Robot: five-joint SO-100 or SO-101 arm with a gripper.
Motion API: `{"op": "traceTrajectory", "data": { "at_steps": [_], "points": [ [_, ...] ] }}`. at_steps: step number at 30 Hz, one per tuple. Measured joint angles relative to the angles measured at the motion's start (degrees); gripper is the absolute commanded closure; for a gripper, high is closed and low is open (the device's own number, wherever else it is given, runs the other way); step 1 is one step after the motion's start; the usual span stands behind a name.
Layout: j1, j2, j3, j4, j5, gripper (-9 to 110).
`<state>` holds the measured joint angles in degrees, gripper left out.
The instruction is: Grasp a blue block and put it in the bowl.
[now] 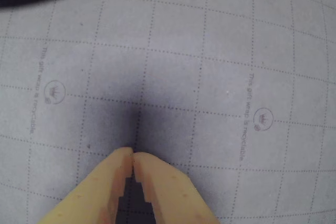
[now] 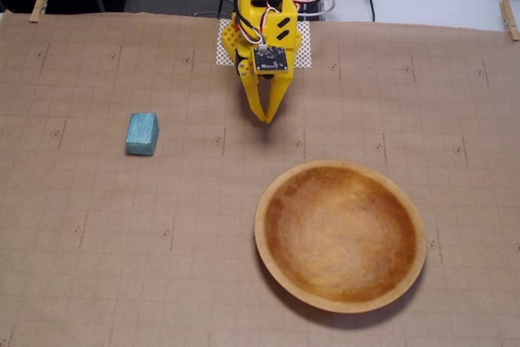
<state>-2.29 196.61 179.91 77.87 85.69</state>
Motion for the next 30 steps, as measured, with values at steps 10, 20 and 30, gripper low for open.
{"op": "traceTrajectory", "data": {
  "at_steps": [10,20,30],
  "points": [
    [0.00,0.00,0.00,0.00,0.00,104],
    [0.00,0.00,-4.04,0.00,0.00,104],
    [0.09,0.00,-15.64,0.00,0.00,104]
  ]
}}
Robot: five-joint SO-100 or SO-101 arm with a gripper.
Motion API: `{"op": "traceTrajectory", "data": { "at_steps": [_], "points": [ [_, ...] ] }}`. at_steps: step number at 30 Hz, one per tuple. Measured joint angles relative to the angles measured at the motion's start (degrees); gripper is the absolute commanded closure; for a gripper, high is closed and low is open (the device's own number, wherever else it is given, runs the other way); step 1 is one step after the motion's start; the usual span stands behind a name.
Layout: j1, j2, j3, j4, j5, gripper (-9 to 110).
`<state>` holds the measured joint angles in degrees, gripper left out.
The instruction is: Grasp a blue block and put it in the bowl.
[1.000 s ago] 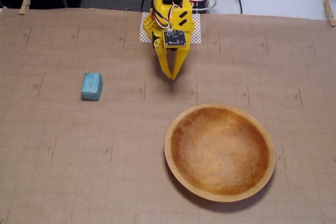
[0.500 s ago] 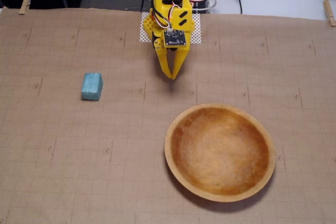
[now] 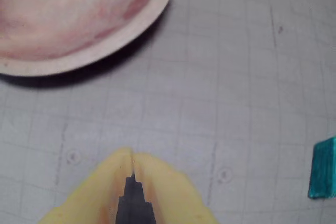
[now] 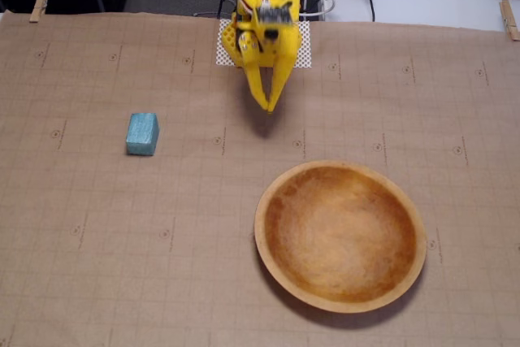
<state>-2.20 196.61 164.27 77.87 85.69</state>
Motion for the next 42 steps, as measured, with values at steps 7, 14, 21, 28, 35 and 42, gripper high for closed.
{"op": "traceTrajectory", "data": {
  "at_steps": [7,14,21,28,35,42],
  "points": [
    [0.00,0.00,-6.94,0.00,1.58,104],
    [2.46,0.00,-11.69,0.00,4.39,104],
    [6.15,0.00,-13.45,-2.11,4.39,104],
    [8.26,-11.25,-13.45,-12.04,4.39,104],
    [13.89,-26.81,-13.45,-27.07,2.46,102],
    [19.34,-39.11,-13.36,-38.58,-0.44,86]
  ]
}}
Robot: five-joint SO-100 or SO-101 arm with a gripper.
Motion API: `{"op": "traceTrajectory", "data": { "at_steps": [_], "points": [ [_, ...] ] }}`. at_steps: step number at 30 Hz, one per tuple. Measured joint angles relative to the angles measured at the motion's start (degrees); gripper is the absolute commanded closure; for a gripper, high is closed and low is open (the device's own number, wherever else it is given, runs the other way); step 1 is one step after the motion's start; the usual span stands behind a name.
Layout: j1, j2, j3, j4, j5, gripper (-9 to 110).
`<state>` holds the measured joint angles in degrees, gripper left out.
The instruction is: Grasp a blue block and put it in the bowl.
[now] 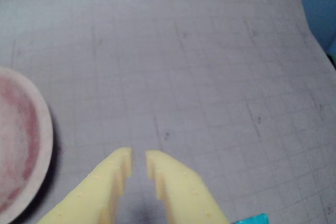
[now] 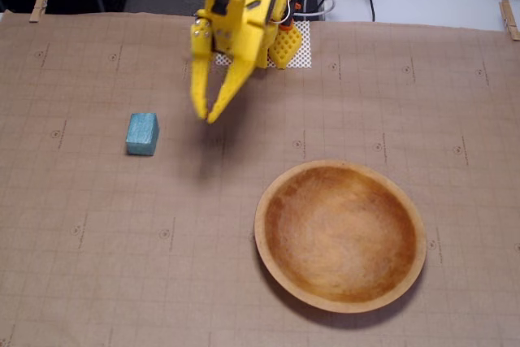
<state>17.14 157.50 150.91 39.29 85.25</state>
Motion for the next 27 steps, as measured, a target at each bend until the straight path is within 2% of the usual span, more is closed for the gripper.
{"op": "traceTrajectory", "data": {
  "at_steps": [10,19,27],
  "points": [
    [5.62,-11.25,0.00,-8.17,-0.09,72],
    [10.55,-12.74,4.22,-9.40,-2.11,71],
    [10.55,-3.78,11.34,-9.40,-2.11,71]
  ]
}}
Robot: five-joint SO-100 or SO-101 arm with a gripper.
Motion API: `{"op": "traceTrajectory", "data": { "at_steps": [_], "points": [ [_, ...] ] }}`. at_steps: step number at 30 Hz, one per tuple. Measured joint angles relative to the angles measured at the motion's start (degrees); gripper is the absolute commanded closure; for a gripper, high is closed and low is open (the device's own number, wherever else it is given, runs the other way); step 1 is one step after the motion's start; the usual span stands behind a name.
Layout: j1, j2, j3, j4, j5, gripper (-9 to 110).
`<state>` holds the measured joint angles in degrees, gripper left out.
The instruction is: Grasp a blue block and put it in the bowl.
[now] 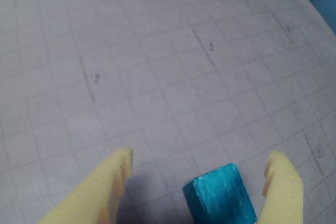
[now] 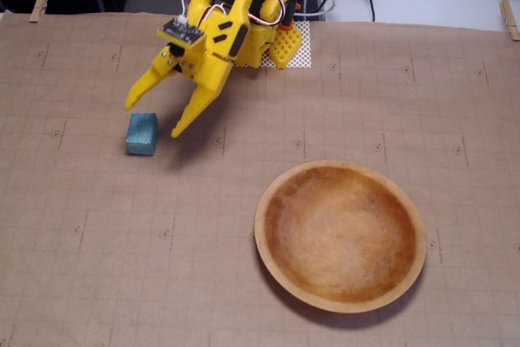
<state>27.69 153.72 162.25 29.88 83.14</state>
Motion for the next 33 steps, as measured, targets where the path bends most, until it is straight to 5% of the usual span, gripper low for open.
{"op": "traceTrajectory", "data": {
  "at_steps": [33],
  "points": [
    [8.09,1.23,8.96,0.00,-3.16,71]
  ]
}}
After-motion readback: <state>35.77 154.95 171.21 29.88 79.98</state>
